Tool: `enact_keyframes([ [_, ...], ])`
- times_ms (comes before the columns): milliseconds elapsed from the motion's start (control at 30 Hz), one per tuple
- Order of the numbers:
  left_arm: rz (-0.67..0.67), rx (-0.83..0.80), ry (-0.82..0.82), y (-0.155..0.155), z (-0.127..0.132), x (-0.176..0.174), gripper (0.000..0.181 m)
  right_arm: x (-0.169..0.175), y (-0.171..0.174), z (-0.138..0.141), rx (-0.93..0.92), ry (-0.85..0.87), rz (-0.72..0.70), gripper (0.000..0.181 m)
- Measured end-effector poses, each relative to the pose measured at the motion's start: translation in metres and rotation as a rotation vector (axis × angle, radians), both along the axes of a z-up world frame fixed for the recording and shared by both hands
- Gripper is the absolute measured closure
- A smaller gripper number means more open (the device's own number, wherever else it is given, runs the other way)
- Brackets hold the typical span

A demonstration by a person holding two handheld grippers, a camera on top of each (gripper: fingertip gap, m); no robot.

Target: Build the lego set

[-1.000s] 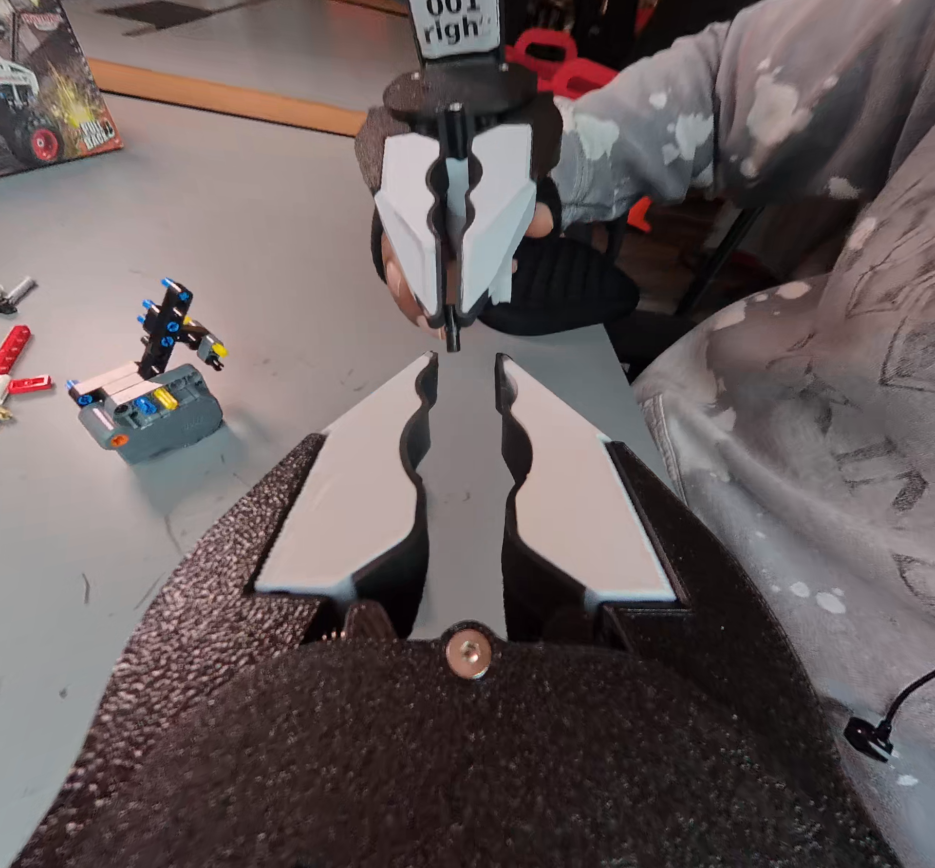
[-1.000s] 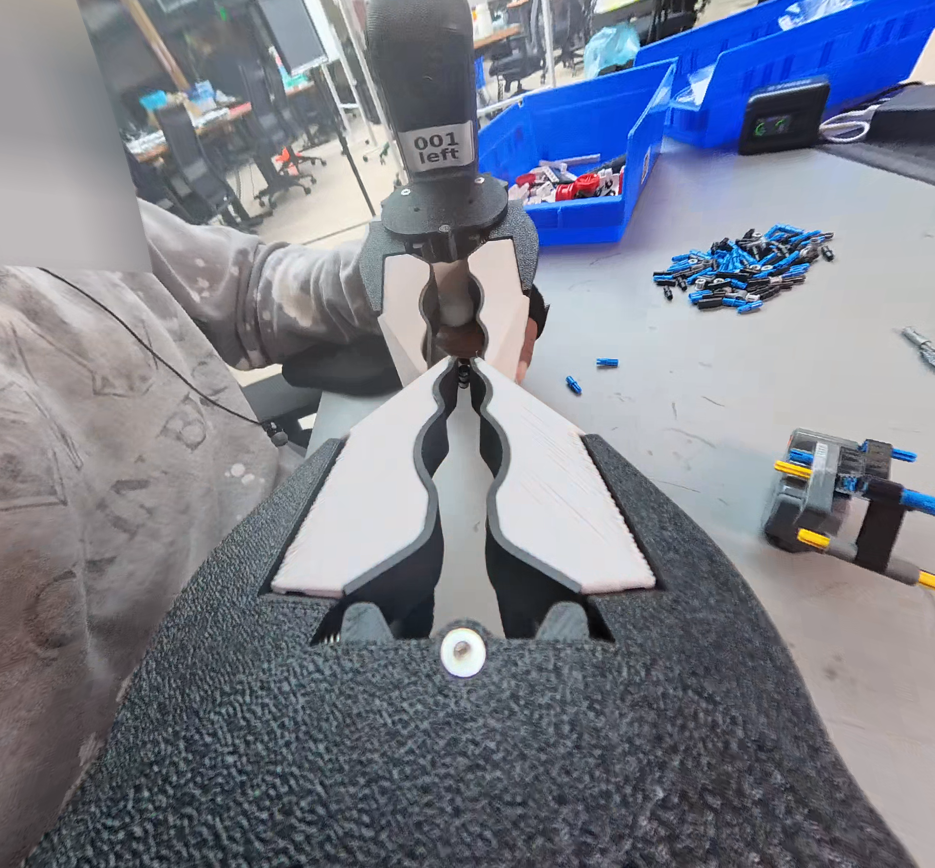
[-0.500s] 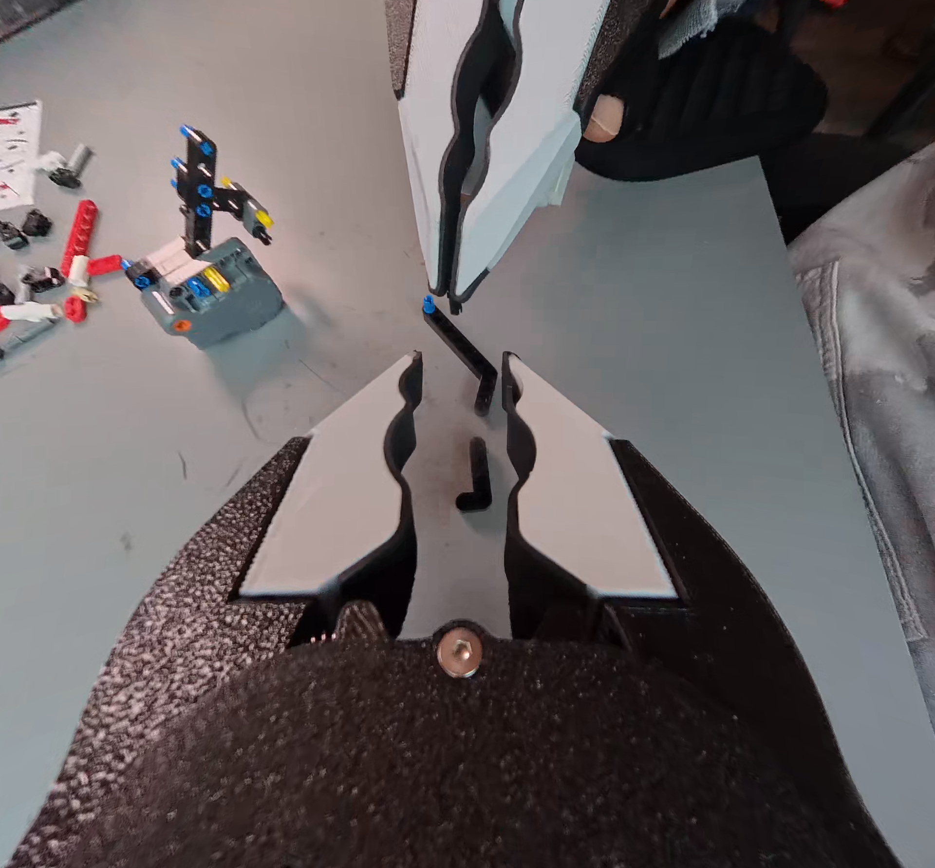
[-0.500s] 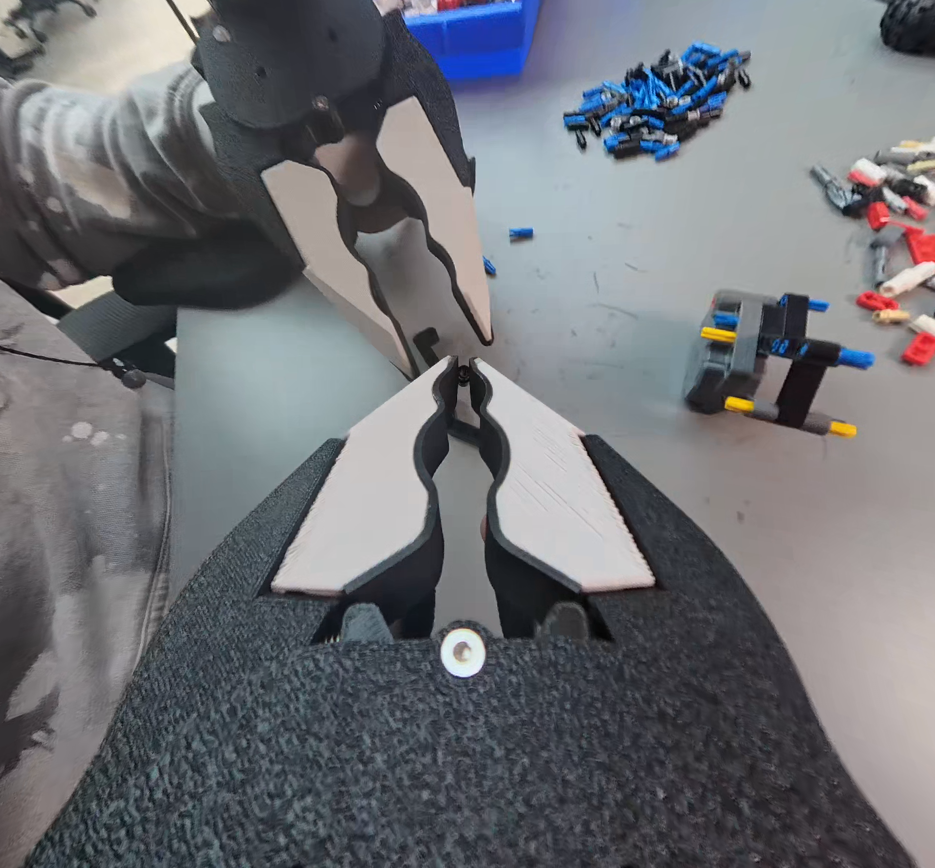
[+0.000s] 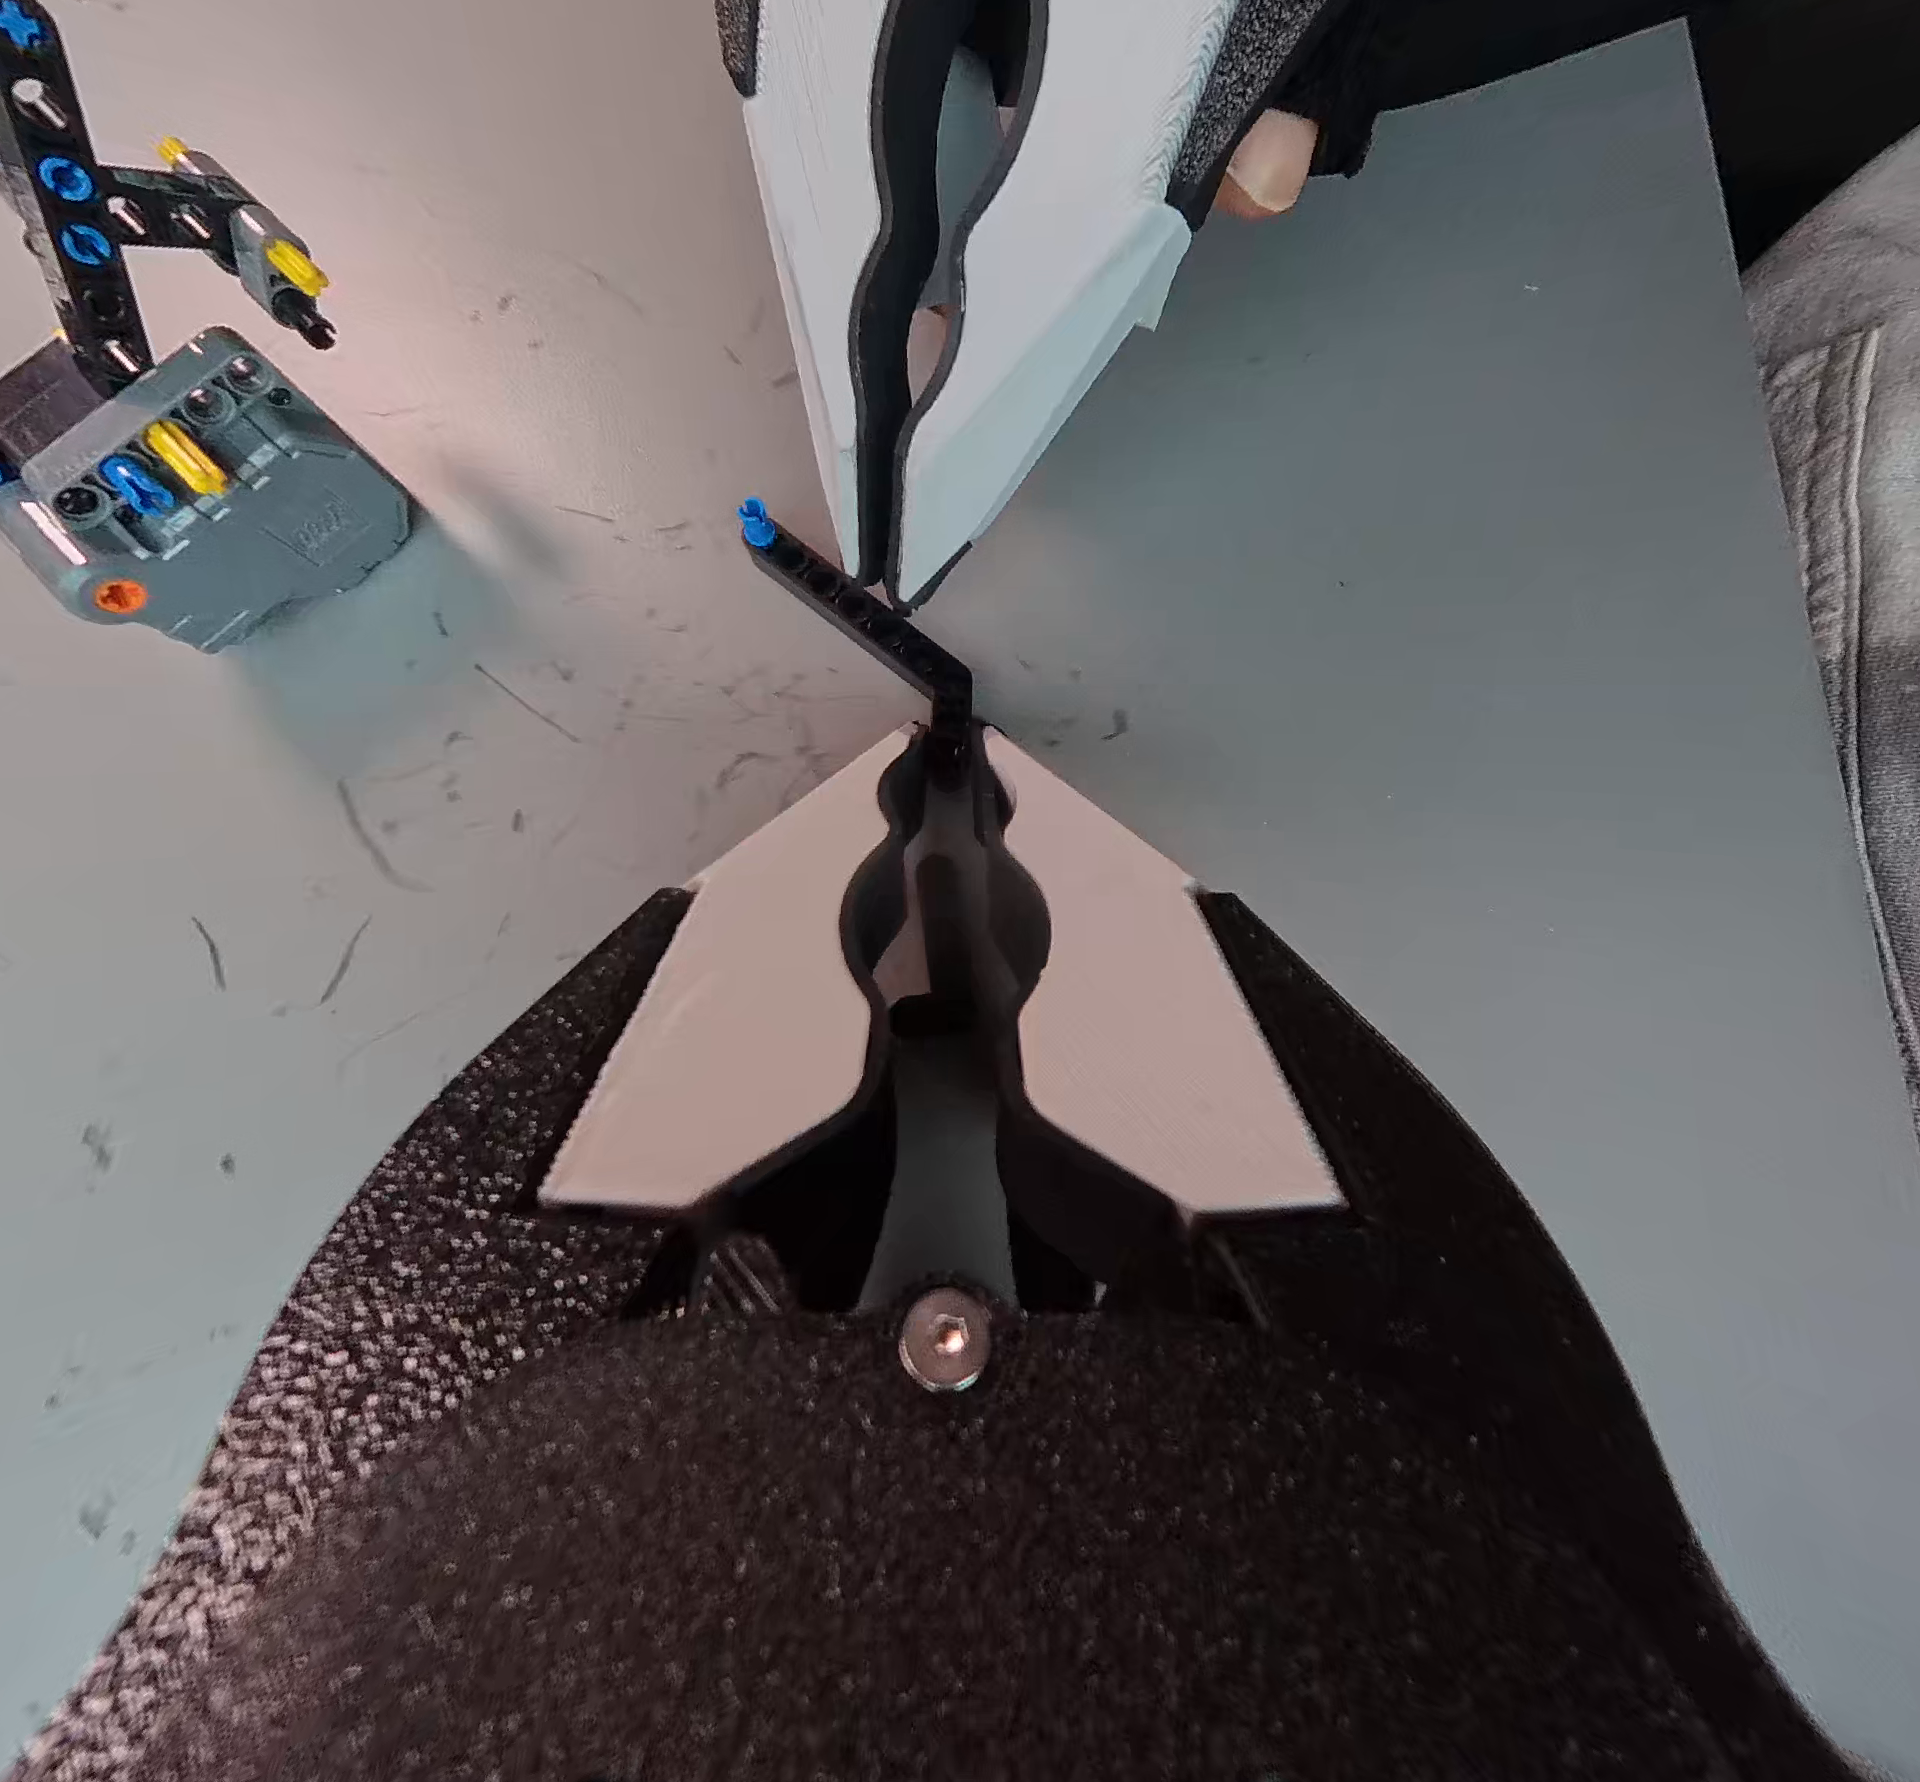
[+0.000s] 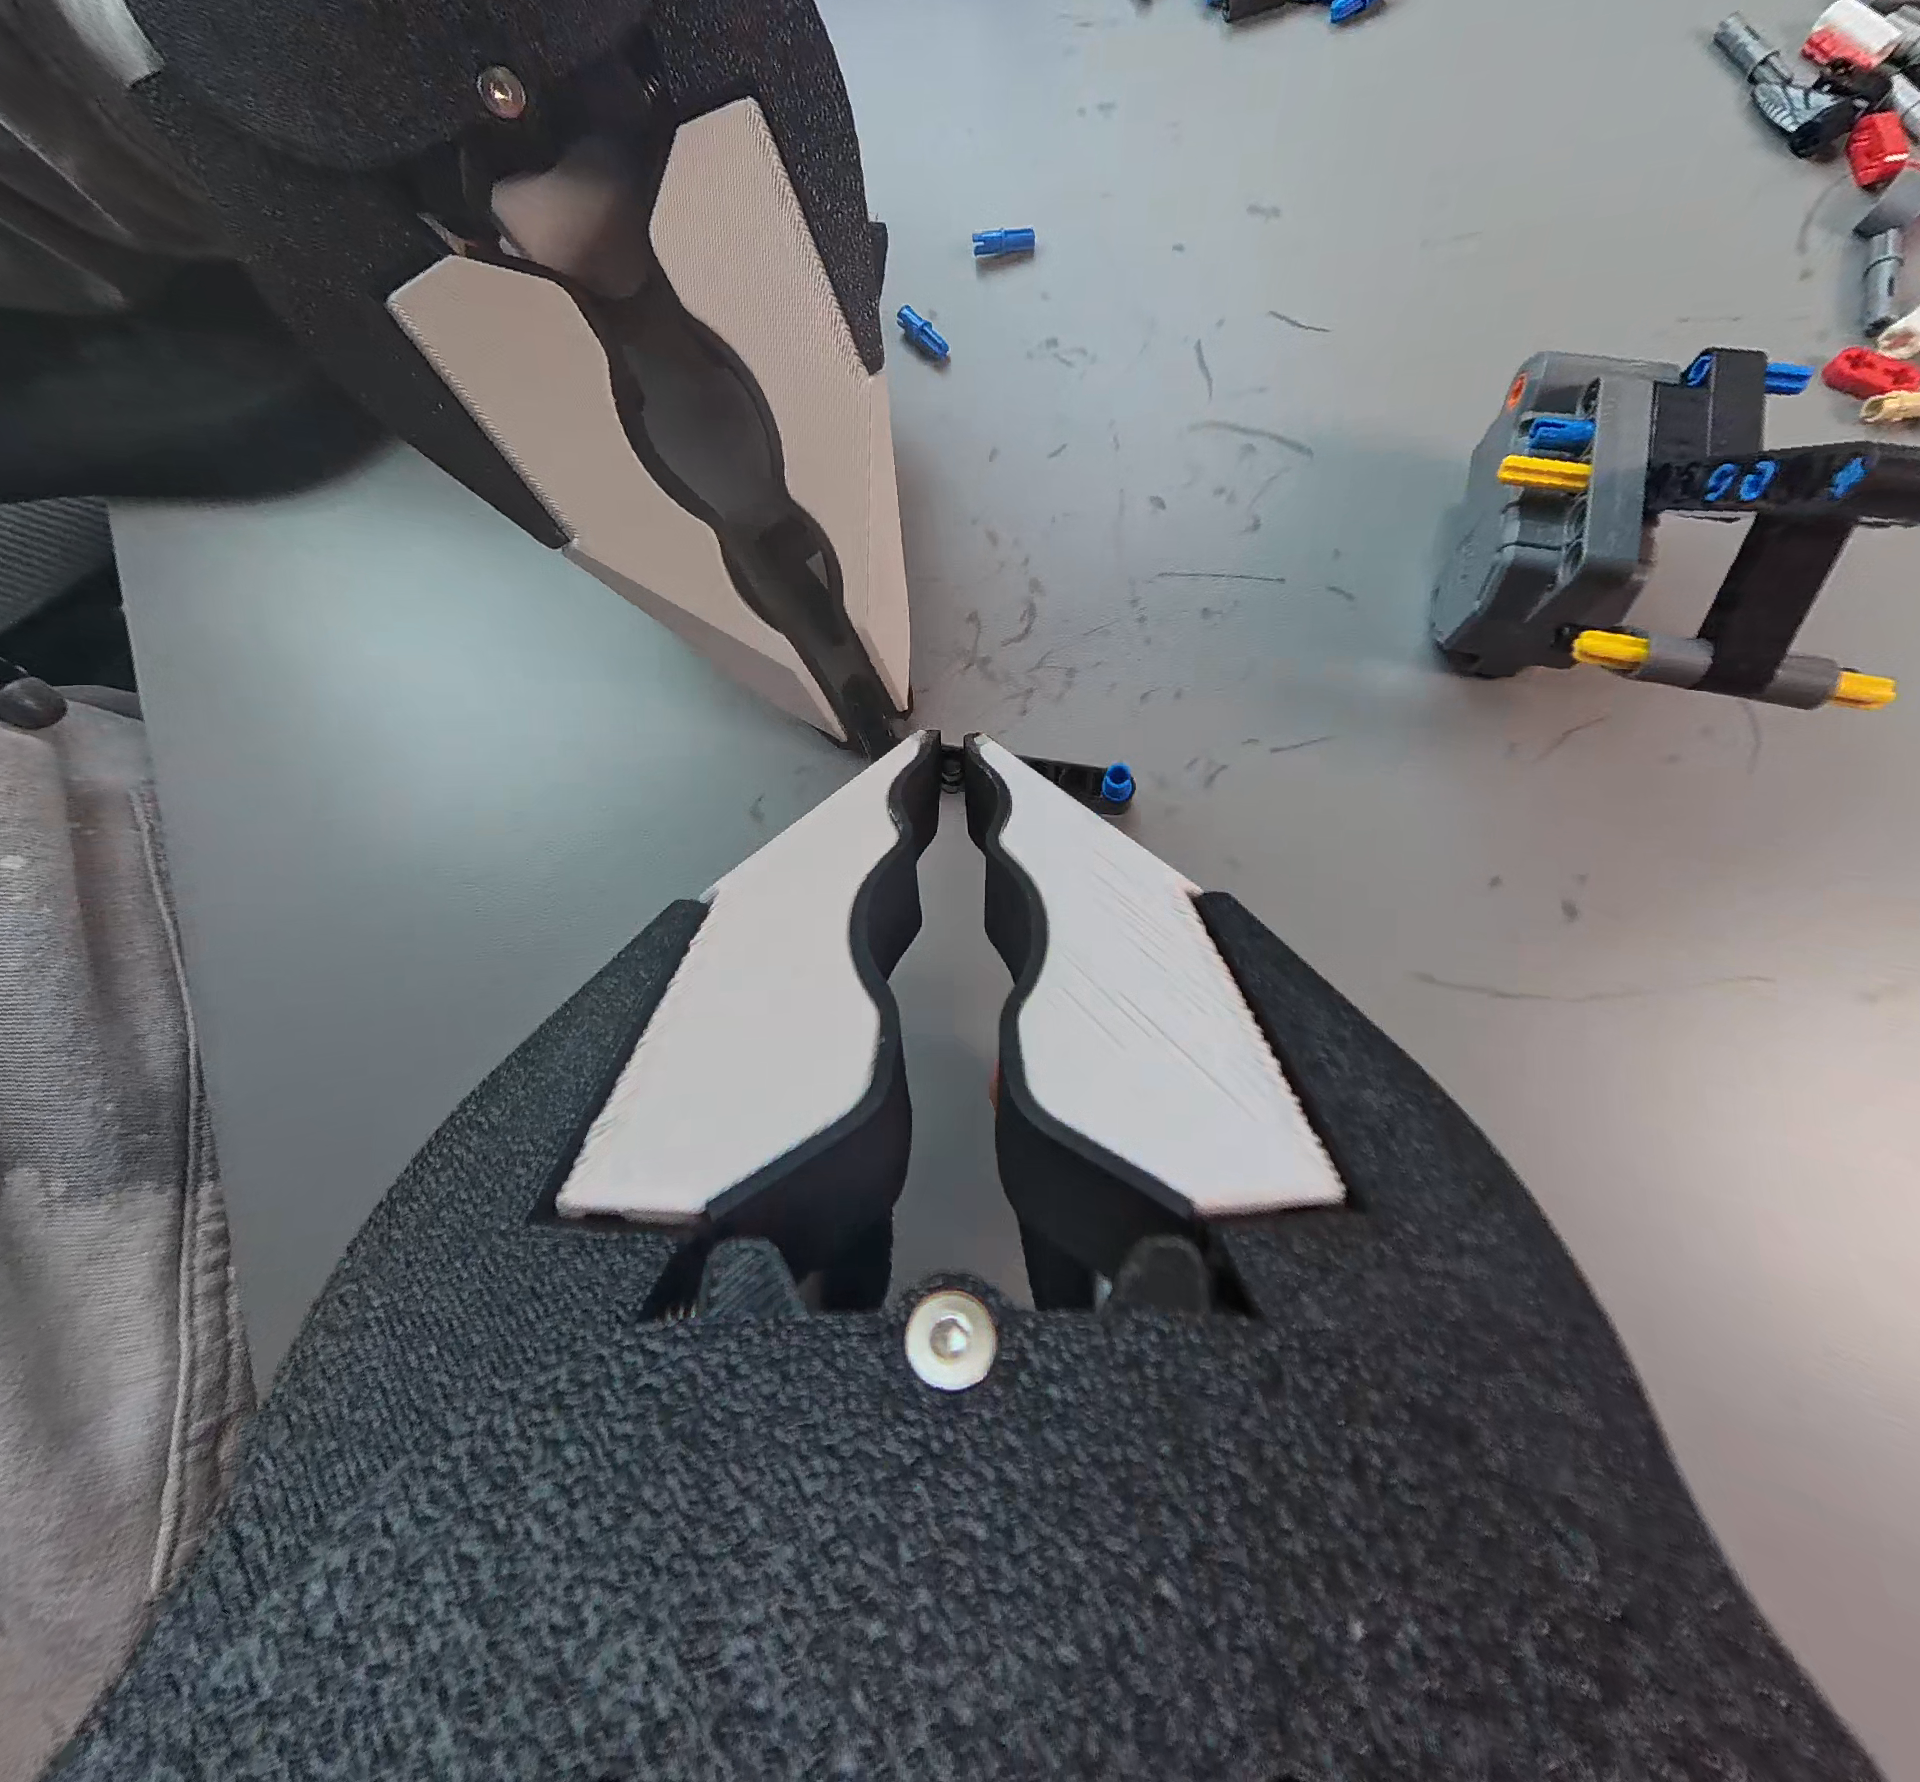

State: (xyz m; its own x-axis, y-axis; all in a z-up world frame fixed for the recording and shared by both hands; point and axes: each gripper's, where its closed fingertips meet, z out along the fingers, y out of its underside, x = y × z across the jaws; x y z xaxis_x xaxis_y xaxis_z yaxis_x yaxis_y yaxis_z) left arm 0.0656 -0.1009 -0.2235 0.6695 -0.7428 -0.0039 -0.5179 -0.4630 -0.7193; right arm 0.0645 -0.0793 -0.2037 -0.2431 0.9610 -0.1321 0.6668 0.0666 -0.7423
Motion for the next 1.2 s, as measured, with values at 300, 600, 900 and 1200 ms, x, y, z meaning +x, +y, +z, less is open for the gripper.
enact_keyframes([
  [300, -0.003, -0.008, -0.008, -0.0004, -0.0004, 0.0006, 0.173, -0.0040, -0.0001, -0.0020, 0.017, 0.013, 0.019, 0.177],
  [600, -0.004, -0.018, -0.016, -0.0008, -0.0006, 0.0011, 0.173, -0.0043, -0.0003, -0.0035, 0.069, 0.019, 0.047, 0.177],
  [900, 0.002, -0.027, -0.024, -0.0011, -0.0007, 0.0013, 0.173, -0.0017, -0.0003, -0.0048, 0.111, 0.060, 0.119, 0.177],
  [1200, -0.001, -0.029, -0.026, -0.0013, -0.0008, 0.0015, 0.173, -0.0053, -0.0020, -0.0047, 0.131, -0.090, 0.195, 0.178],
])
